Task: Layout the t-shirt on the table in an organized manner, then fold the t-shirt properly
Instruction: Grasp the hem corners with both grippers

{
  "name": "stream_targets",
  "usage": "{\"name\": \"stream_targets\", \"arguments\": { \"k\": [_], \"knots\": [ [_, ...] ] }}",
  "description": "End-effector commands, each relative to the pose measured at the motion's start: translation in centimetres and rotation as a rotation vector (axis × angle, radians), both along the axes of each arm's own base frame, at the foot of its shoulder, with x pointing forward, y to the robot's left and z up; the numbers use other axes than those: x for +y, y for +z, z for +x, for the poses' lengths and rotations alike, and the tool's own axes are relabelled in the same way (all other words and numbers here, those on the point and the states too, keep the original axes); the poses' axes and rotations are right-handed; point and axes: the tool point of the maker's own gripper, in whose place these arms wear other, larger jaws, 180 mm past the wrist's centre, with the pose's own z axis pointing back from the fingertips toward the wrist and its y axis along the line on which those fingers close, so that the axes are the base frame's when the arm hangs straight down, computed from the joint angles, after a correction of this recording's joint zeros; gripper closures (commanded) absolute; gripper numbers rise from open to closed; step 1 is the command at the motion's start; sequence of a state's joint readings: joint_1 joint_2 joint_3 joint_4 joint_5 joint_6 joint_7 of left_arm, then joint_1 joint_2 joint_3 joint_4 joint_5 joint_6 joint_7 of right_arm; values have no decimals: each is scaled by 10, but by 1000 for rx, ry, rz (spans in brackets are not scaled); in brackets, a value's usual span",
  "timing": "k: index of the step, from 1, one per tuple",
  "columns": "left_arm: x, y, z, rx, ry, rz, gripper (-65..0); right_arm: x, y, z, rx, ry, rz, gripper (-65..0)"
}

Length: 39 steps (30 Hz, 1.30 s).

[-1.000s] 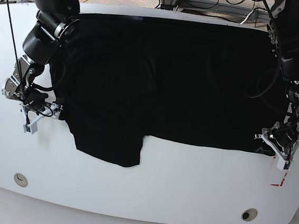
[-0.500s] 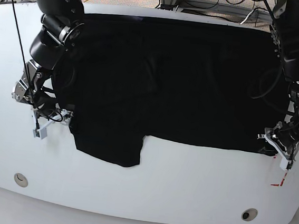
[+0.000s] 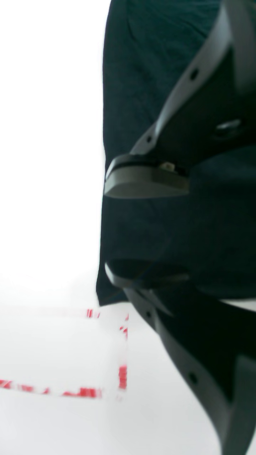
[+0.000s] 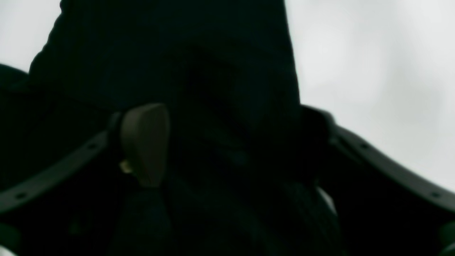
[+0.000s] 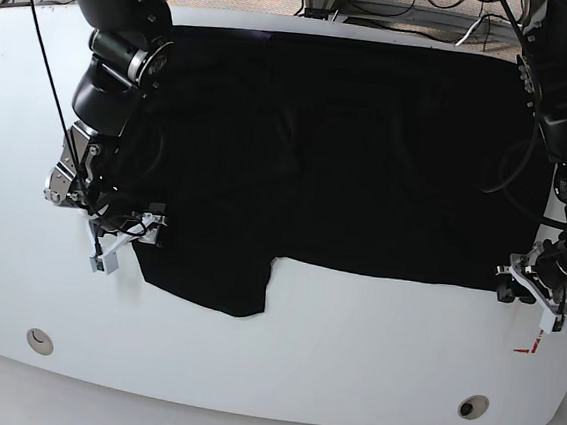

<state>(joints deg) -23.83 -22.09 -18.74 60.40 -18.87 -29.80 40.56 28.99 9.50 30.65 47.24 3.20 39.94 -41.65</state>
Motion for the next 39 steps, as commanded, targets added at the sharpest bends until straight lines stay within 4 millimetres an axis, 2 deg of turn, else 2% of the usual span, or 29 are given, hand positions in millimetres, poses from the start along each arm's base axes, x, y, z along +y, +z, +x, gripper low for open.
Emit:
{"name": "stream_targets", "arguments": {
  "k": [1,4,7,9,15,19,23,33,39],
  "knots": [
    [13,28,12,-81,15,19,-262,1,2,1,17,18,-16,-342],
    [14,31,13,-104,20,21,-262,0,3,2,17,18,-19,-203],
    [30,35,12,-105,53,65,-262,-1,4,3,16,20,-24,-68],
    [37,30,10,-86,82,78,-262,-1,4,3,16,22,-26,-19],
    [47,5,4,-31,127,58,-265,-3,4,3,16,20,-31,-16],
    [51,-2,9,-40,151,25,-265,-3,3,2,17,20,-31,-16],
    [66,-18,3,0,192,-6,-265,-3,3,1,19,22,-32,-16],
    [76,-29,9,-5,234,-27,-267,-3,2,1,21,22,-32,-16],
    [75,-37,13,19,236,-18,-267,-3,2,1,21,22,-32,-16]
  ]
}}
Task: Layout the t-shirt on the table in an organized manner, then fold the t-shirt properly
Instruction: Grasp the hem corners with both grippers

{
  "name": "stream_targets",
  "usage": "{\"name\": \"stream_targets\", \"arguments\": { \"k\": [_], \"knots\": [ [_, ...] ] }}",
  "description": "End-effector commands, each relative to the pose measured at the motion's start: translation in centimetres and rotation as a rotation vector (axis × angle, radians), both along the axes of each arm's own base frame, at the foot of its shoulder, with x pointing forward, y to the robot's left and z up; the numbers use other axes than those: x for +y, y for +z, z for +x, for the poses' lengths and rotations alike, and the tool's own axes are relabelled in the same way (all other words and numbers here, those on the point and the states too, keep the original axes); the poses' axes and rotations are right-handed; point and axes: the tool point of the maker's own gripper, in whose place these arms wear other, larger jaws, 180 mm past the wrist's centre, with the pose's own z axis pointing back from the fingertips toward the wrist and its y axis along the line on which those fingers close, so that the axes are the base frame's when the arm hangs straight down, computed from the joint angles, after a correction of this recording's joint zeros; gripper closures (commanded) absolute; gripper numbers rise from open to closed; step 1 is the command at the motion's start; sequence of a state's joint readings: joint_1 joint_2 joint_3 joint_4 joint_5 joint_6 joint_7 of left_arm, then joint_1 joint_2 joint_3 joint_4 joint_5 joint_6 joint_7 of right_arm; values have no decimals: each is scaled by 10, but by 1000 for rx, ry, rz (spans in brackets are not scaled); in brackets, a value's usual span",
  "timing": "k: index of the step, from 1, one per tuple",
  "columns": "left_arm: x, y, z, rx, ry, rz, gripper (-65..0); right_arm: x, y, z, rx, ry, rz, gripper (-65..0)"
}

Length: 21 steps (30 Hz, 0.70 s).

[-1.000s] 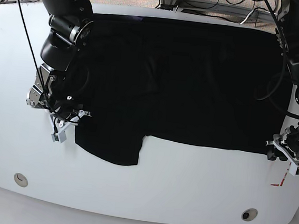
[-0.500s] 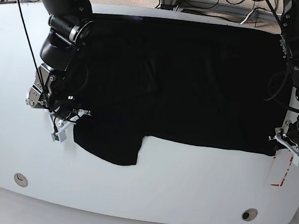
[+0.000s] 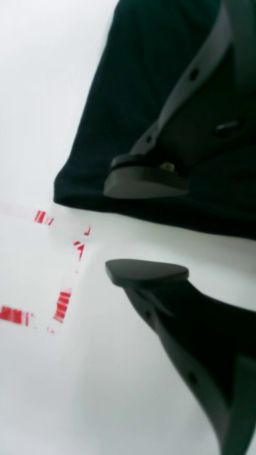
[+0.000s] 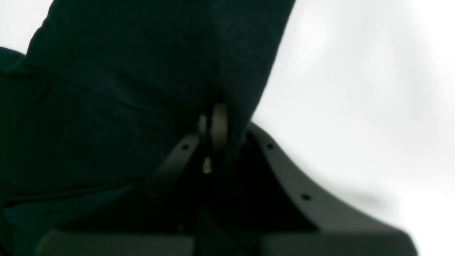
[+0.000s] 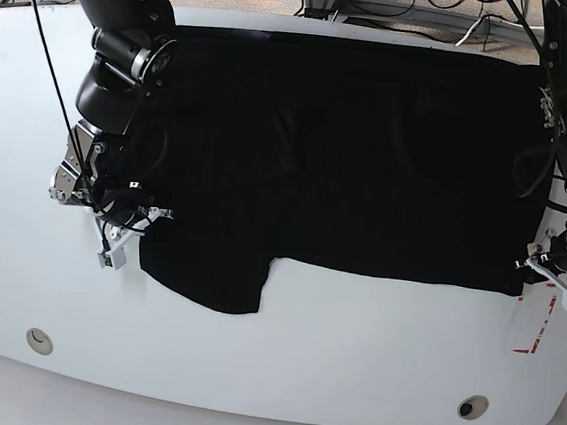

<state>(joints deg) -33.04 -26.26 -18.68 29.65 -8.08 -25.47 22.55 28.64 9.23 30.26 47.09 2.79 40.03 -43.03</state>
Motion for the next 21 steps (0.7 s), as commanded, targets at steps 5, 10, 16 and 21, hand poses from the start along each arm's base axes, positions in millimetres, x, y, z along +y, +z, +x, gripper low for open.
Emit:
{"name": "stream_targets", "arguments": {
  "k": [5,10,16,21],
  "knots": [
    [-5,16,21,-68,9,-27,-267,-7,9,7,-15,2,-25,-16],
    [-16,12,24,-68,-2,-43,-267,-7,10,8,-17,2,-23,-16],
    [-28,7,27,-64,-15,-61,-267,-7,11,10,-21,2,-22,-16],
    [-35,5,28,-62,-22,-71,-267,-6,12,10,-21,1,-21,-16]
  ]
}}
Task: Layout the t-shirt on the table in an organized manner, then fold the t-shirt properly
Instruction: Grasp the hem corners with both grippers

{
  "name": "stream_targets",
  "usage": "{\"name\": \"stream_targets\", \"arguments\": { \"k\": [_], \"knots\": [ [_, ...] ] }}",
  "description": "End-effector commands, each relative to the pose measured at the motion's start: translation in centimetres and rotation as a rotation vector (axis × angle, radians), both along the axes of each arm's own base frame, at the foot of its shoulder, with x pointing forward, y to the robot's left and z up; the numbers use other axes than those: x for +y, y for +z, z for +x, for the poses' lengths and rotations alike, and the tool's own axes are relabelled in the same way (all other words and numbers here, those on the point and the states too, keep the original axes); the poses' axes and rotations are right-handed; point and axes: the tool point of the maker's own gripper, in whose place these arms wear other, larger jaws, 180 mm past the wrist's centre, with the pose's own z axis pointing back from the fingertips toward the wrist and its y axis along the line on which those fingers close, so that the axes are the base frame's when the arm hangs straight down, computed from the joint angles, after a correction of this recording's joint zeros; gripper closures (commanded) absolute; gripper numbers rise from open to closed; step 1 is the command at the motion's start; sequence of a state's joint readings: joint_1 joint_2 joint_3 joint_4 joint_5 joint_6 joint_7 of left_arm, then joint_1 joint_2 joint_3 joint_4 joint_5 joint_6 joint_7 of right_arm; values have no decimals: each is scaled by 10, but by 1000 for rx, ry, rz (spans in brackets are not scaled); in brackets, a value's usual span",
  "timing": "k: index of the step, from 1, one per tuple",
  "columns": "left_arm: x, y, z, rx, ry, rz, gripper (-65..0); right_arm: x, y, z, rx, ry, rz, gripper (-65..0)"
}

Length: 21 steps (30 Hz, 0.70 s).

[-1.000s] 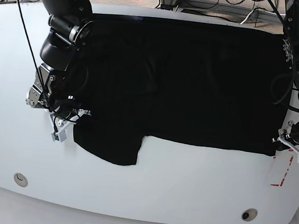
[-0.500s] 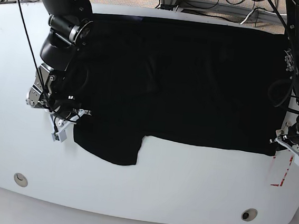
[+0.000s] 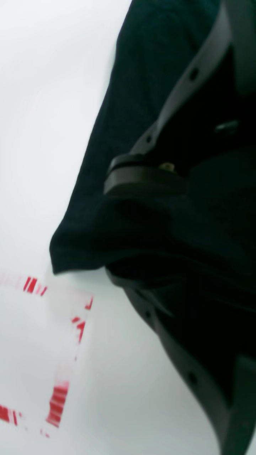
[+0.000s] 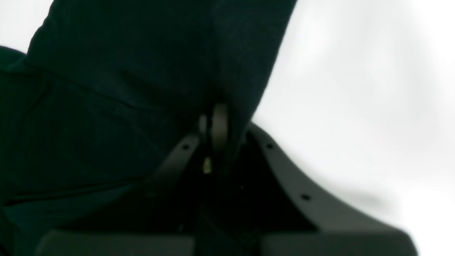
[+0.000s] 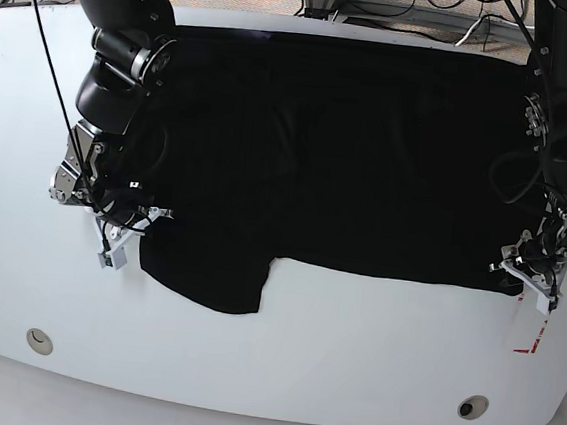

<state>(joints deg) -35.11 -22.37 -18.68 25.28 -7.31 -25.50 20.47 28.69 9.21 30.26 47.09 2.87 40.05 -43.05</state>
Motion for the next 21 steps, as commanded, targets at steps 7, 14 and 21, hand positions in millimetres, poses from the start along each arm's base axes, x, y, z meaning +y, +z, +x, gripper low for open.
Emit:
{"name": "stream_targets", "arguments": {
  "k": [7,14,21],
  "knots": [
    [1,18,14,-54,1,2,-262,-7,11,9,-21,0,-22,-16],
    [0,18,15,-56,1,0,-114,-13,23,13,-60,-3,-56,-8],
    [0,20,16,-63,0,1,0,-12,21,11,-54,0,-57,0]
  ]
}}
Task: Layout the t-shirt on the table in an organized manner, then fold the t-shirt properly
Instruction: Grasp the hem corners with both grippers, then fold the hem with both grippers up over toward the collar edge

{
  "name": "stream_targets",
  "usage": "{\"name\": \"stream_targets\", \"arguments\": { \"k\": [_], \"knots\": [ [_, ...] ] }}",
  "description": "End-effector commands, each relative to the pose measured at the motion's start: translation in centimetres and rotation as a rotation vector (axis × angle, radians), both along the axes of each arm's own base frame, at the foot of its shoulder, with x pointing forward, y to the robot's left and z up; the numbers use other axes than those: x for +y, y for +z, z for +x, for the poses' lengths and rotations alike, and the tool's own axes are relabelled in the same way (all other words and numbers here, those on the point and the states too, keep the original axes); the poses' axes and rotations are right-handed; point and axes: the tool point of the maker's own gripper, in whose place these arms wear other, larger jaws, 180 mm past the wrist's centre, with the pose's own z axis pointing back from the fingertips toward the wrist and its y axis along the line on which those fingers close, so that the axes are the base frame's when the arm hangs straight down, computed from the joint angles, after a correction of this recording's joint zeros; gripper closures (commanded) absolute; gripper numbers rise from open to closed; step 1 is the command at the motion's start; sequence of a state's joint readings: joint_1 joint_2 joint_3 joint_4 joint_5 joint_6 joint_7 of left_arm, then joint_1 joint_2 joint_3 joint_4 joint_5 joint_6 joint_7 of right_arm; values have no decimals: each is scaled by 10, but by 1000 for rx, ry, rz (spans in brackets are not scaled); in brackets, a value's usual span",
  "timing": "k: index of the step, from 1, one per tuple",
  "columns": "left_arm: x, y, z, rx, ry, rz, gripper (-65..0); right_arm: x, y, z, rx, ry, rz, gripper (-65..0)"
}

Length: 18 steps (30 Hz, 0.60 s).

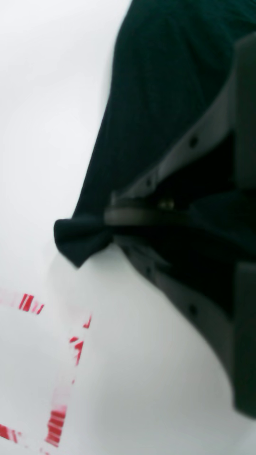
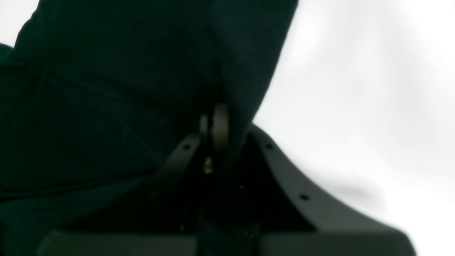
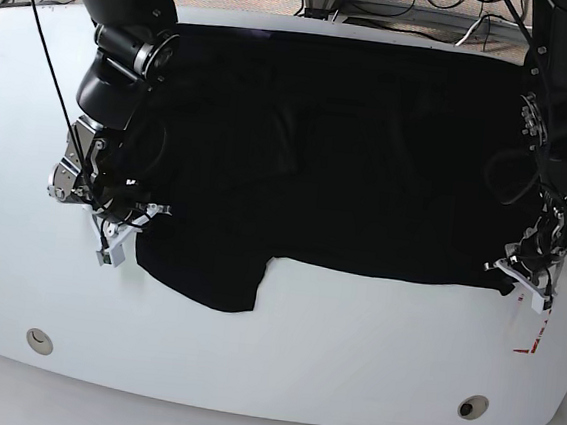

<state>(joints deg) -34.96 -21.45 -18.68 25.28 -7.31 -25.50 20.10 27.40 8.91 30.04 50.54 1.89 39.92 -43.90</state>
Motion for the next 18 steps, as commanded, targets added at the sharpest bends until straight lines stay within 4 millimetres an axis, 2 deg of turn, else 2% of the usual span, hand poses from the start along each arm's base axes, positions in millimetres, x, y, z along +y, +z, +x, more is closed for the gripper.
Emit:
{"name": "stream_targets", "arguments": {
  "k": [1,6,9,13,18],
  "knots": [
    [10,24,15,-61,9,12,0,-6,18,14,-48,-5,-12,0],
    [9,25,16,-65,3,9,0,-8,23,19,-60,-7,-16,0],
    [11,36,21,-92,-1,26,0,-12,29,22,-76,-10,-27,0],
    [11,46,20,-79,-36,54,0,-32,46,23,-88,-14,-92,0],
    [3,61,13,-74,-143,113,0,-44,71,25,-111,-12,-166,0]
  ]
}}
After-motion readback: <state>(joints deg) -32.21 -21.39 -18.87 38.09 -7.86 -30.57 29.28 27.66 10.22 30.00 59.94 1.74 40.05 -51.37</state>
